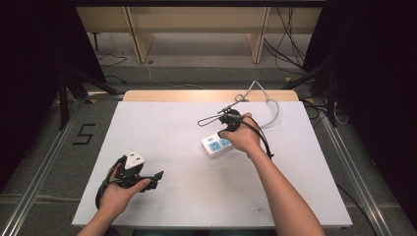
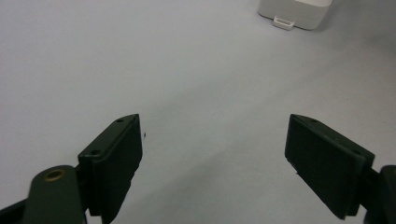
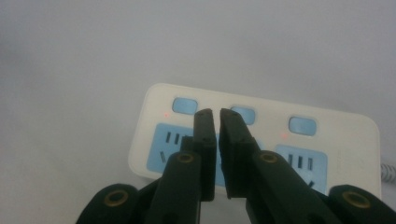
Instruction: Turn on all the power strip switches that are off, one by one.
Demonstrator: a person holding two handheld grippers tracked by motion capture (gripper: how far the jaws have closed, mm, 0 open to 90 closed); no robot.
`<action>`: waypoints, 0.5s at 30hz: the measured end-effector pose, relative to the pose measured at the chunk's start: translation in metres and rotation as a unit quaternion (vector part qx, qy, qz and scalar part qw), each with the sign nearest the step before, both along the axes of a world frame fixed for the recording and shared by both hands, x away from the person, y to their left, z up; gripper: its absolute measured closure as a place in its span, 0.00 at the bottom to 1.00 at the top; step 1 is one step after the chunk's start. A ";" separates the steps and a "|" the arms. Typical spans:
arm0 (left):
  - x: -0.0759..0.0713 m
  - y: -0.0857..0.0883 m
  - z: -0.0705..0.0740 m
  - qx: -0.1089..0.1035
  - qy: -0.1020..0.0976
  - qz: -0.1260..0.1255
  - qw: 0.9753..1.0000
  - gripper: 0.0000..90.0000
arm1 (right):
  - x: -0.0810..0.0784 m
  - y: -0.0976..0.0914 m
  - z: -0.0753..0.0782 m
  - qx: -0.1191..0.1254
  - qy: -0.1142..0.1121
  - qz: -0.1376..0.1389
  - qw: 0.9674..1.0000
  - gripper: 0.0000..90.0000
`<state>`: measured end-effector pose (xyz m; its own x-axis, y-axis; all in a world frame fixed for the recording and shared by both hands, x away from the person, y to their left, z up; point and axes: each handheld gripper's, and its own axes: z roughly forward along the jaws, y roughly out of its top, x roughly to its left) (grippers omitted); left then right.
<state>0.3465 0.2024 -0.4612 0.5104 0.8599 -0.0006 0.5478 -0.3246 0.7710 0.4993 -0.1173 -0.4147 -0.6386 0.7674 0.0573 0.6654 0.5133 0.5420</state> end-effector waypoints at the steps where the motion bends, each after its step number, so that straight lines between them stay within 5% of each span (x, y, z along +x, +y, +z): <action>1: 0.000 0.000 0.000 0.000 0.000 0.000 1.000 0.21 | -0.002 -0.003 -0.001 0.002 -0.002 -0.001 1.000 0.94; 15: 0.000 0.000 0.000 -0.001 -0.001 0.001 1.000 0.21 | -0.027 -0.049 -0.008 0.027 -0.020 -0.026 0.999 0.80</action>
<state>0.3468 0.2027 -0.4615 0.5086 0.8610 -0.0013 0.5472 -0.3221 0.7725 0.4724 -0.1659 -0.4227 -0.6006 0.7960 0.0752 0.6676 0.4475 0.5950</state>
